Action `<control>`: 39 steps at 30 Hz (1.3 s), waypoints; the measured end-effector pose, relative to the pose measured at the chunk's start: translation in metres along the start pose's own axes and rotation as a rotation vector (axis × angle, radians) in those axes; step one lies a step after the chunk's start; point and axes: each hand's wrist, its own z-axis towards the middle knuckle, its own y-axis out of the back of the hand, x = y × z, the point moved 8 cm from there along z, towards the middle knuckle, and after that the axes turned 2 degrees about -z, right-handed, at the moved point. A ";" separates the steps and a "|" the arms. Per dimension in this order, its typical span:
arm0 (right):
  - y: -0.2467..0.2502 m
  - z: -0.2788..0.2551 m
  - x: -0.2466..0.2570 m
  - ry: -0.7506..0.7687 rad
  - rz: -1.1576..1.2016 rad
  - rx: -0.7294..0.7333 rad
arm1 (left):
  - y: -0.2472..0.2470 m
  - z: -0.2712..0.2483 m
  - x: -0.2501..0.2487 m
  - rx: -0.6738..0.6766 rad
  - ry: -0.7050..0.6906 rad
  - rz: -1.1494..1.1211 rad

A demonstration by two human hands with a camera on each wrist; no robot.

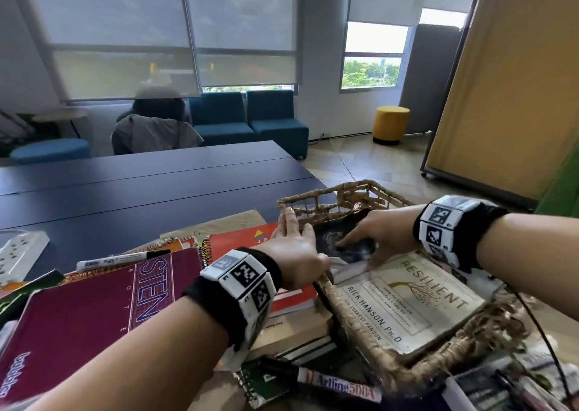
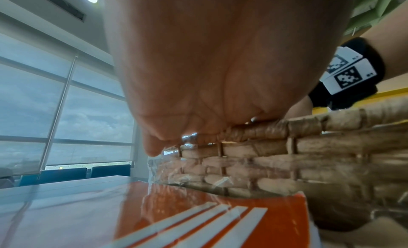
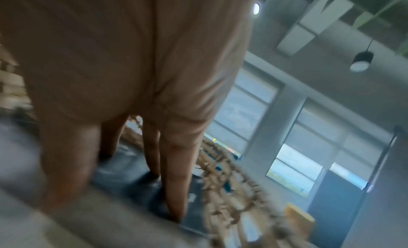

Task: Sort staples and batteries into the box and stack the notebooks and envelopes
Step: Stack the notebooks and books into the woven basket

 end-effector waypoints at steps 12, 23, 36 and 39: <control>-0.014 -0.006 -0.013 -0.040 -0.018 -0.058 | -0.001 0.001 -0.006 0.028 -0.001 -0.023; -0.009 -0.005 -0.003 -0.201 -0.033 0.063 | 0.000 -0.006 0.002 0.004 0.026 0.015; 0.007 -0.019 0.014 -0.222 -0.040 0.012 | 0.003 -0.001 0.006 -0.003 -0.034 -0.065; 0.023 -0.025 0.024 -0.226 0.015 -0.044 | 0.009 -0.010 0.007 -0.020 -0.082 -0.107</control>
